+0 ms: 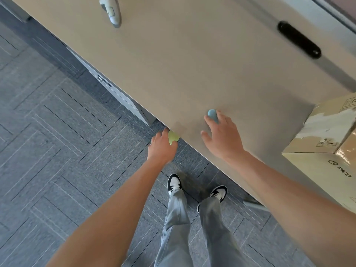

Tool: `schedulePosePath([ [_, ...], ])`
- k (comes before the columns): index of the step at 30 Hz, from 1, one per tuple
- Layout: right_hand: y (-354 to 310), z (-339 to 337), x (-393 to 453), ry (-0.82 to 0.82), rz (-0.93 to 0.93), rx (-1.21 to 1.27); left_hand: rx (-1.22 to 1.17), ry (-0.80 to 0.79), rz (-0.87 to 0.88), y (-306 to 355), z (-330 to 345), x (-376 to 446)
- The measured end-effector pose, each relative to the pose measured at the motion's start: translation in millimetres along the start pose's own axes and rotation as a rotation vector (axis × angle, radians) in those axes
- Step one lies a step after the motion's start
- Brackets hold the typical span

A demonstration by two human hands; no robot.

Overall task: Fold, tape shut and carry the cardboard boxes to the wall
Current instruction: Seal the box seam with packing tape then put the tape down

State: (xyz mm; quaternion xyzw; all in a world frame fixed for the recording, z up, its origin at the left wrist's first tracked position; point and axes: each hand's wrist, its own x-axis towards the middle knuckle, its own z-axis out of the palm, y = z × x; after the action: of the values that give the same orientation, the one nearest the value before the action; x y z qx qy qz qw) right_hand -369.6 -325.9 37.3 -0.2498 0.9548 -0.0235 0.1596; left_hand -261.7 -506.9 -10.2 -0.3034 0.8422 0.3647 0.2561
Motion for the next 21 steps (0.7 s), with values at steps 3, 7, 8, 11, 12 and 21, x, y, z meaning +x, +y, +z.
schedulePosePath([
  [3,-2,2,-2,0.009,-0.022,-0.034,-0.064,0.026,0.011,-1,3,1],
  [7,1,3,-3,0.019,-0.024,-0.032,-0.157,0.047,0.015,-6,6,2],
  [8,2,3,-3,0.025,-0.024,-0.030,-0.182,0.049,0.017,-7,5,1],
  [11,4,2,-5,0.074,-0.020,-0.014,-0.252,0.064,0.033,-9,-4,-10],
  [12,4,2,-6,0.093,-0.018,-0.007,-0.288,0.059,0.023,-9,-8,-14],
  [21,6,-10,-3,0.120,0.098,0.509,-0.488,-0.083,-0.007,-12,-26,-26],
])
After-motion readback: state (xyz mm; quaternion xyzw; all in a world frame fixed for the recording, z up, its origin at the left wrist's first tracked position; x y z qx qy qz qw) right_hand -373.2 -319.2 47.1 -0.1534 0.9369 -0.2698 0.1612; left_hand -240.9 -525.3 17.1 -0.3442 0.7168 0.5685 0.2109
